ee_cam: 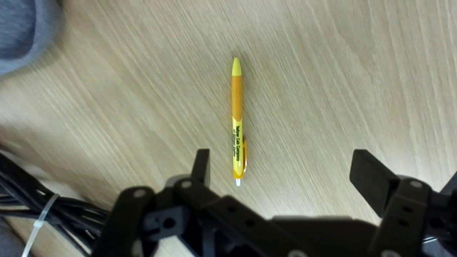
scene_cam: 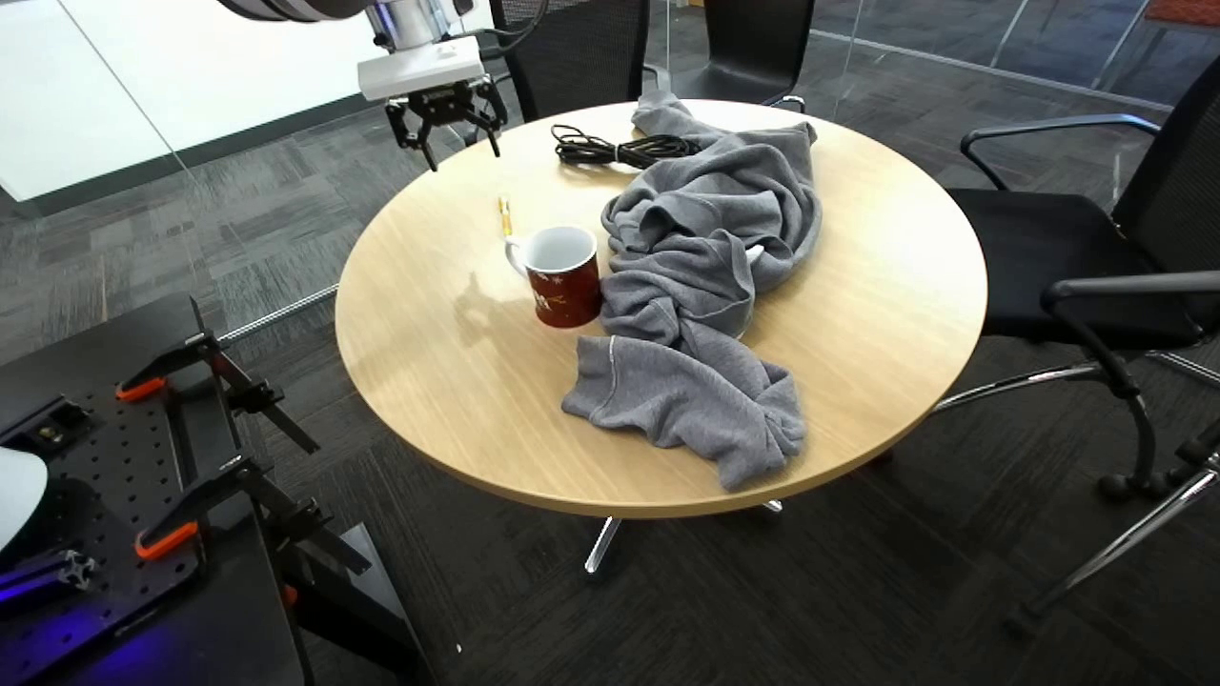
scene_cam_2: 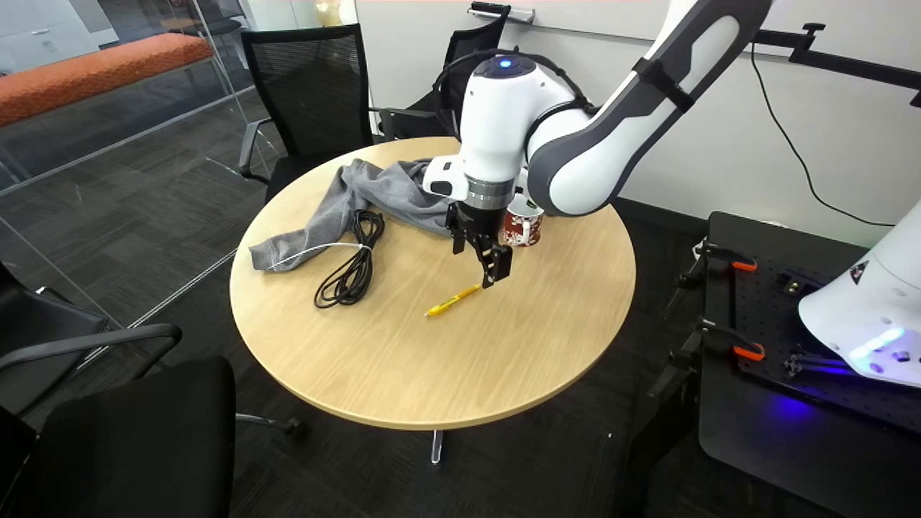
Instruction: Put the pen in the cup
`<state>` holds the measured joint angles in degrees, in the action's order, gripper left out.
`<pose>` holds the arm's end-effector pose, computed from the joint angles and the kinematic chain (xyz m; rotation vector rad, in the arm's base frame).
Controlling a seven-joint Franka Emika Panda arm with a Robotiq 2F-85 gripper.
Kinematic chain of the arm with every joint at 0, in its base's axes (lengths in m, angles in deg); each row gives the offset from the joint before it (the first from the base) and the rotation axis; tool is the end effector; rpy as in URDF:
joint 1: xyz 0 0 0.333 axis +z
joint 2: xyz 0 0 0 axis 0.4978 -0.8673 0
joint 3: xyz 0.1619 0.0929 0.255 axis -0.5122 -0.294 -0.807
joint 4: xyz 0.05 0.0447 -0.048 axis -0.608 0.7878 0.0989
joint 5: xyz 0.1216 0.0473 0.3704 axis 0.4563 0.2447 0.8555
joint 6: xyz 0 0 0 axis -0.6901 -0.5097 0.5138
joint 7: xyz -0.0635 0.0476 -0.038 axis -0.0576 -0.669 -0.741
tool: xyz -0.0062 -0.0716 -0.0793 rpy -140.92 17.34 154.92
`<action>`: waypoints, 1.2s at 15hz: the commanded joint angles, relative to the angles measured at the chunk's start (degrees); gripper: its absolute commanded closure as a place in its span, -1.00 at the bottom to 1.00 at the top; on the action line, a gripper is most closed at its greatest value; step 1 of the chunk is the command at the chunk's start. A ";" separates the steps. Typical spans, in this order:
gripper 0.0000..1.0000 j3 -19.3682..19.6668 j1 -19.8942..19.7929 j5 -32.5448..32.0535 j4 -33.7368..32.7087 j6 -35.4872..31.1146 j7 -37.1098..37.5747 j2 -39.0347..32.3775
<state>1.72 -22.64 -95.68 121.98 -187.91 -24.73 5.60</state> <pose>0.5848 0.1621 0.1893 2.6764 1.5656 0.1656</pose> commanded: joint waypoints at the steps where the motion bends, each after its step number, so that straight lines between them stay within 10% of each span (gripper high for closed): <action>1: -1.00 0.49 0.22 -2.97 -5.26 3.03 3.30 -4.38; 18: -1.00 -0.55 -0.46 -2.72 -21.91 12.98 1.44 -17.90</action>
<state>1.90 -22.65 -97.11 103.64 -177.57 -23.71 -10.24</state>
